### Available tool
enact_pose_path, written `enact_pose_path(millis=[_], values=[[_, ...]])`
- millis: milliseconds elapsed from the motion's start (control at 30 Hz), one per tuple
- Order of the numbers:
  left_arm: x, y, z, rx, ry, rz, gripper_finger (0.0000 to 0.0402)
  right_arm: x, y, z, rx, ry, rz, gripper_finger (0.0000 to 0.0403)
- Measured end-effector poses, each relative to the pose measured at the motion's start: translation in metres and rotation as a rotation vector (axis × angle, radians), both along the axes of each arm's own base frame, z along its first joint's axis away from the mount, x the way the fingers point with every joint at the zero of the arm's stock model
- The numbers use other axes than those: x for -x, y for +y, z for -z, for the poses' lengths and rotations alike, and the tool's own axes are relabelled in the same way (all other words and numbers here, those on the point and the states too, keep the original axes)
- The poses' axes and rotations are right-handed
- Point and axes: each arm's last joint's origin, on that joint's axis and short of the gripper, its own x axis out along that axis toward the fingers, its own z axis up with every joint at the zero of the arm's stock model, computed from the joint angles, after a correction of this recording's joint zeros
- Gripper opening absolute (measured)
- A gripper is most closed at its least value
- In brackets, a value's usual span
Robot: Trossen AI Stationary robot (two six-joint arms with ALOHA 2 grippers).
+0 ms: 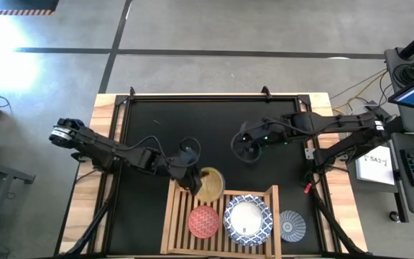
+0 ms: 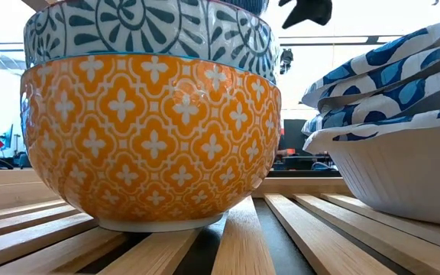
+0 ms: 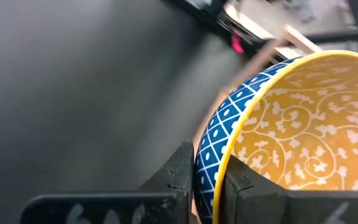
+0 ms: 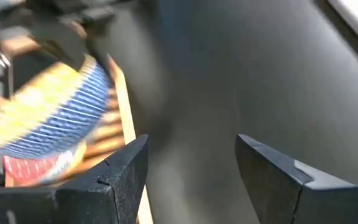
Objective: Place and stack bowls onto a shelf
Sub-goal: Stack the yellow patterned bowl on top of the red patterned bowl on the shelf
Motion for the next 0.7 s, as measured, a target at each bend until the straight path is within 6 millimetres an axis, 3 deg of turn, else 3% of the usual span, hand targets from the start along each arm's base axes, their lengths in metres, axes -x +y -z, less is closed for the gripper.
enact_pose_path(millis=[200,333,700], values=[[-0.001,-0.03,0.016,0.215,0.085,0.104,0.0014,0.006,0.011,0.015,-0.087,0.167,0.002,0.0226],[-0.008,-0.053,0.015,0.283,0.121,0.158,0.0014,0.007,0.022,0.018,-0.122,0.208,-0.014,0.0226],[-0.034,-0.088,-0.006,0.121,0.507,0.228,0.0015,0.008,0.051,0.023,-0.134,0.231,-0.075,0.0226]])
